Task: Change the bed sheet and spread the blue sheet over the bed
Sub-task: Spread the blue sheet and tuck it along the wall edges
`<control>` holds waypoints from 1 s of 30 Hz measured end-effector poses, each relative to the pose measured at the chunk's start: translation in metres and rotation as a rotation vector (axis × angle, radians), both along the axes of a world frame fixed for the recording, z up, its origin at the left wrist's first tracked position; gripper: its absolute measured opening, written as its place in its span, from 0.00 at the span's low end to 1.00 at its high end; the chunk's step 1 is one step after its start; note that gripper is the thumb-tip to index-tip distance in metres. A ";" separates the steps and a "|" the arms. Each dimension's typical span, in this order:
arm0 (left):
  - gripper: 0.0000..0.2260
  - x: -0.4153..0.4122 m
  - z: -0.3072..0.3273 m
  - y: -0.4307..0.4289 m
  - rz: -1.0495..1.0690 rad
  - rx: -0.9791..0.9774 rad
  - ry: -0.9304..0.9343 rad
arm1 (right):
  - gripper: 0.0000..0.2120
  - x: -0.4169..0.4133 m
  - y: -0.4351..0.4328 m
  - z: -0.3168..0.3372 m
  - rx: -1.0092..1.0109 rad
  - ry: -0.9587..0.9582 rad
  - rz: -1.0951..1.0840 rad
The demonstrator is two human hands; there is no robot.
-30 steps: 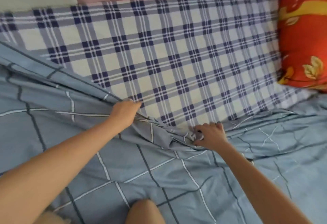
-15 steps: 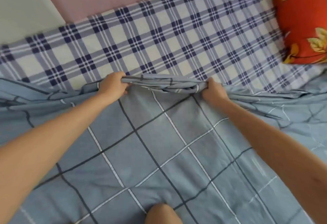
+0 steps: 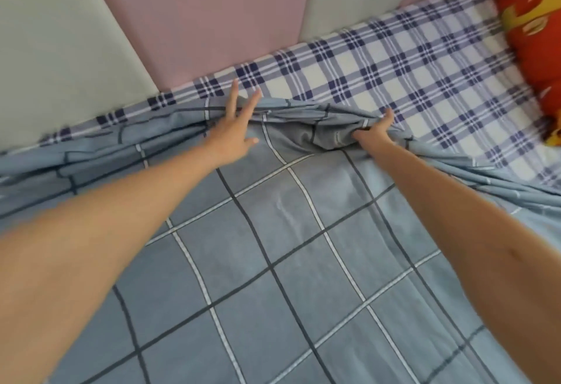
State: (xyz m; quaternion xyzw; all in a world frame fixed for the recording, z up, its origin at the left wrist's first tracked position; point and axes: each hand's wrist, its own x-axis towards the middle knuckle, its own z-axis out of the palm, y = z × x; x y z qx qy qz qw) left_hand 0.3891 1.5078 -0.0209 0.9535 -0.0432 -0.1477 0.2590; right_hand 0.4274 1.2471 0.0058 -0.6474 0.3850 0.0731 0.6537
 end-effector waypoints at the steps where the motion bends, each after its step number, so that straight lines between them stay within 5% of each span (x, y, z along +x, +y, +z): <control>1: 0.40 -0.024 -0.006 -0.006 -0.038 0.051 -0.040 | 0.31 -0.010 0.009 -0.003 -0.072 0.020 0.168; 3: 0.37 -0.088 -0.018 -0.011 -0.064 0.136 -0.135 | 0.41 -0.044 0.023 -0.029 -0.432 -0.039 0.565; 6: 0.39 -0.203 -0.041 -0.004 -0.266 0.281 -0.163 | 0.39 -0.133 0.045 -0.073 -0.838 -0.317 1.069; 9: 0.46 -0.287 -0.064 0.035 -0.370 0.451 0.091 | 0.38 -0.206 0.060 -0.104 -1.083 -0.975 1.986; 11: 0.49 -0.287 -0.069 0.070 -0.197 0.479 0.295 | 0.38 -0.198 0.068 -0.121 -1.083 -1.153 2.407; 14: 0.52 -0.228 -0.072 0.109 0.145 0.451 0.405 | 0.39 -0.122 0.098 -0.123 -1.316 -0.921 2.226; 16: 0.56 -0.180 -0.067 0.120 0.317 0.386 0.471 | 0.39 -0.049 0.112 -0.111 -1.468 -0.533 1.937; 18: 0.57 -0.138 -0.058 0.121 0.479 0.314 0.533 | 0.42 0.015 0.116 -0.089 -1.392 -0.012 1.597; 20: 0.58 -0.115 -0.051 0.121 0.616 0.254 0.580 | 0.42 0.048 0.123 -0.077 -1.303 0.200 1.391; 23: 0.62 -0.103 -0.048 0.104 0.691 0.155 0.617 | 0.31 0.015 0.135 -0.079 -1.279 0.101 1.416; 28: 0.71 -0.072 -0.043 0.034 0.831 -0.050 0.692 | 0.31 -0.109 0.070 -0.096 -1.358 -0.648 1.924; 30: 0.74 -0.058 -0.045 0.022 0.922 -0.018 0.741 | 0.35 -0.108 0.023 -0.102 -1.459 -0.600 1.945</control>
